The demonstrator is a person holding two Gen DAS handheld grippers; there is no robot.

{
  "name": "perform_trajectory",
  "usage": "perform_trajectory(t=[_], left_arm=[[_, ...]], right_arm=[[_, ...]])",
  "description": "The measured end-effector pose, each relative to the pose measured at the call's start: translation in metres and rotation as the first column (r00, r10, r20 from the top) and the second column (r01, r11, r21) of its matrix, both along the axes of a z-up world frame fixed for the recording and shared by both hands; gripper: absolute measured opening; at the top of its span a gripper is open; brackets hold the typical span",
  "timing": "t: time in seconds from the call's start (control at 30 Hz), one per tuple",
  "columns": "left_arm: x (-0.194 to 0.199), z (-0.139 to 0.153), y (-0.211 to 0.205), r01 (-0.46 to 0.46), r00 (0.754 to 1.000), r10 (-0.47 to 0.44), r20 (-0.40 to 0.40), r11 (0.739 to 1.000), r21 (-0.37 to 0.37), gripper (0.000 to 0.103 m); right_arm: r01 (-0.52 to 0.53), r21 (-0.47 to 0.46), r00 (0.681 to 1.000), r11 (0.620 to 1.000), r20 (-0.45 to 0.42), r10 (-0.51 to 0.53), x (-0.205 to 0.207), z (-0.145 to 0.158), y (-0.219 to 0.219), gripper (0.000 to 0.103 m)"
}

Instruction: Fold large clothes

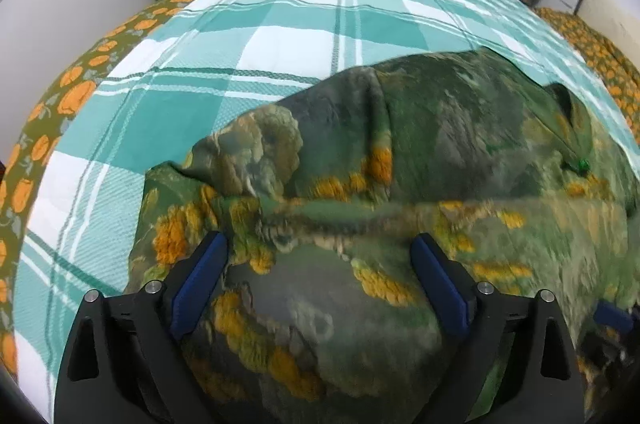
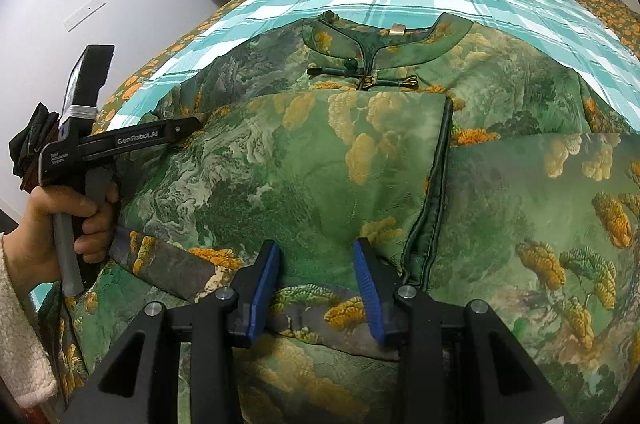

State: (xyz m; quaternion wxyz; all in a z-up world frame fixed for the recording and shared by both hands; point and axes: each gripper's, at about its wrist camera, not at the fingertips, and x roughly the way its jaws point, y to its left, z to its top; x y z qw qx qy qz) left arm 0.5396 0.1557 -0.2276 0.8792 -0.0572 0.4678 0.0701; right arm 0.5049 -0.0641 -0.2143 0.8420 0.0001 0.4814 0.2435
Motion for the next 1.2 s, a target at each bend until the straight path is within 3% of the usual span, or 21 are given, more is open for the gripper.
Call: perform_trajectory(t=[0.3,0.37,0.53,0.7,0.8,0.9,1.03,1.2], left_arm=[[-0.081,0.029,-0.027,0.127,0.992,-0.126,-0.018,0.987,0.095,0.095],[-0.107,0.039,-0.032,0.145,0.989,-0.145,-0.009,0.987,0.064,0.095],[-0.173,0.048,-0.042,0.149,0.989,-0.149,0.004,0.988,-0.044,0.095],[-0.232,0.045,-0.065,0.171,0.985,-0.171,-0.014,0.985,-0.035,0.095],[-0.248,0.031,-0.075,0.185,0.982,-0.186,-0.043,0.982,-0.033,0.1],[-0.253,0.019,-0.08,0.164,0.986,-0.164,-0.045,0.987,-0.003,0.101],[-0.25,0.014,-0.086,0.142,0.989,-0.141,-0.039,0.99,0.016,0.102],[-0.254,0.008,-0.088,0.131,0.991,-0.13,-0.02,0.991,0.031,0.102]], right_arm=[[-0.012,0.003,0.999,1.0,-0.033,0.012,0.002,0.009,-0.004,0.038],[-0.007,0.005,1.0,1.0,-0.026,0.007,-0.006,0.026,-0.009,0.041],[-0.04,-0.008,0.997,0.999,0.071,0.041,-0.066,0.068,-0.043,0.047],[0.008,-0.104,0.995,0.995,0.099,0.002,-0.14,0.07,-0.102,0.047],[0.063,-0.136,0.991,0.989,0.125,-0.046,-0.18,0.066,-0.133,0.047],[0.133,-0.107,0.985,0.985,0.121,-0.119,-0.202,0.057,-0.156,0.048],[0.21,-0.084,0.977,0.974,0.055,-0.206,-0.205,0.033,-0.174,0.05],[0.213,-0.073,0.977,0.974,0.028,-0.211,-0.198,0.023,-0.176,0.051]])
